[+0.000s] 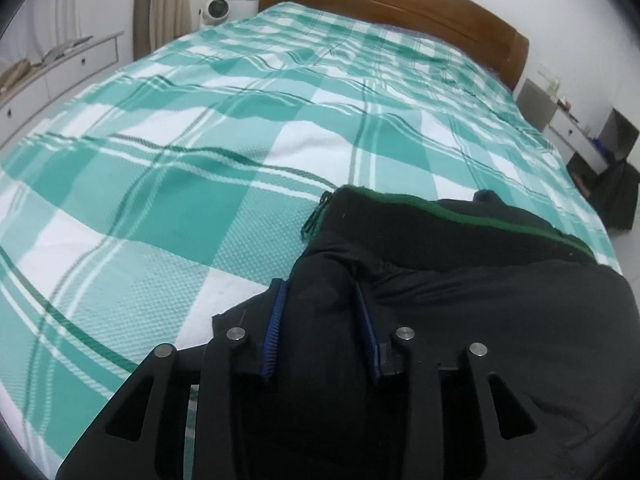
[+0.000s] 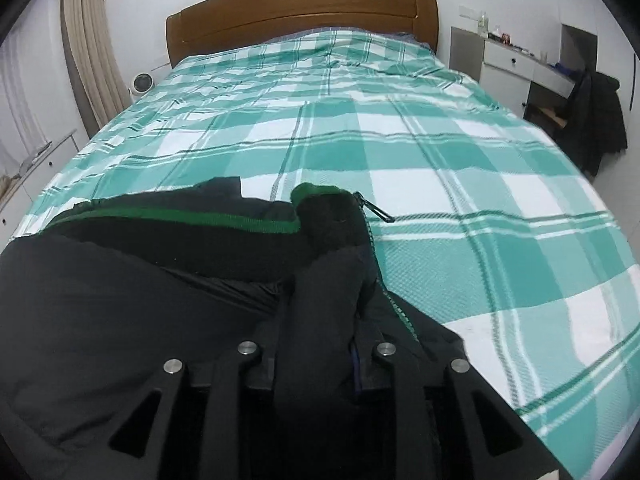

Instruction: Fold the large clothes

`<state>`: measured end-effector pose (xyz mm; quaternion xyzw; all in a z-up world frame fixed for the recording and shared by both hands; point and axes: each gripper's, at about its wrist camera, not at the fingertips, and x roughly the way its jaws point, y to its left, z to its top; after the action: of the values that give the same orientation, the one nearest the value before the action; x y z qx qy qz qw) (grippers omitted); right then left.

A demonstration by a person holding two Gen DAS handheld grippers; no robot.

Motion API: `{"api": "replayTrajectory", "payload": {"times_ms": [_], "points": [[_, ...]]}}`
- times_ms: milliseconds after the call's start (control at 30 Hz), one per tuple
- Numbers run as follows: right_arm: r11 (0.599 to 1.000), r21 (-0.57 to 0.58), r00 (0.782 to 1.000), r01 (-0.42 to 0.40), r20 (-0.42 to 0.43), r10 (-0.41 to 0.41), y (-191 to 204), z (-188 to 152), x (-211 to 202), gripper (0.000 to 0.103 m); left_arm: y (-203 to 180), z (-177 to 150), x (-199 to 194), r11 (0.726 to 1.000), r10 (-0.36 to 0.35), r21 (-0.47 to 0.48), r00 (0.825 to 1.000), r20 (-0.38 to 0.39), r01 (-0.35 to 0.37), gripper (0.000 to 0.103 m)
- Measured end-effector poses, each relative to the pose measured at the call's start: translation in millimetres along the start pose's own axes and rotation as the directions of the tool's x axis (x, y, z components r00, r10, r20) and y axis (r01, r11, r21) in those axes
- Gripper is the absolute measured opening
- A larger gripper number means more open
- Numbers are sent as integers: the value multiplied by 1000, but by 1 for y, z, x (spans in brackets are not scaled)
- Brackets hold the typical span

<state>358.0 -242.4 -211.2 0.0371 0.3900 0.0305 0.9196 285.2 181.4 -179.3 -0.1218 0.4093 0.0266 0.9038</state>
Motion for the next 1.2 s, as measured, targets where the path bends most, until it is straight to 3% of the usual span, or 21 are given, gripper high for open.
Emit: {"api": "replayTrajectory", "payload": {"times_ms": [167, 467, 1200], "points": [[996, 66, 997, -66, 37, 64, -13, -11, 7, 25, 4, -9, 4, 999, -34, -34, 999, 13, 35, 40], [993, 84, 996, -84, 38, 81, -13, -12, 16, 26, 12, -11, 12, 992, -92, -82, 996, 8, 93, 42], [989, 105, 994, -107, 44, 103, -16, -12, 18, 26, 16, -11, 14, 987, -117, -107, 993, 12, 118, 44]]}}
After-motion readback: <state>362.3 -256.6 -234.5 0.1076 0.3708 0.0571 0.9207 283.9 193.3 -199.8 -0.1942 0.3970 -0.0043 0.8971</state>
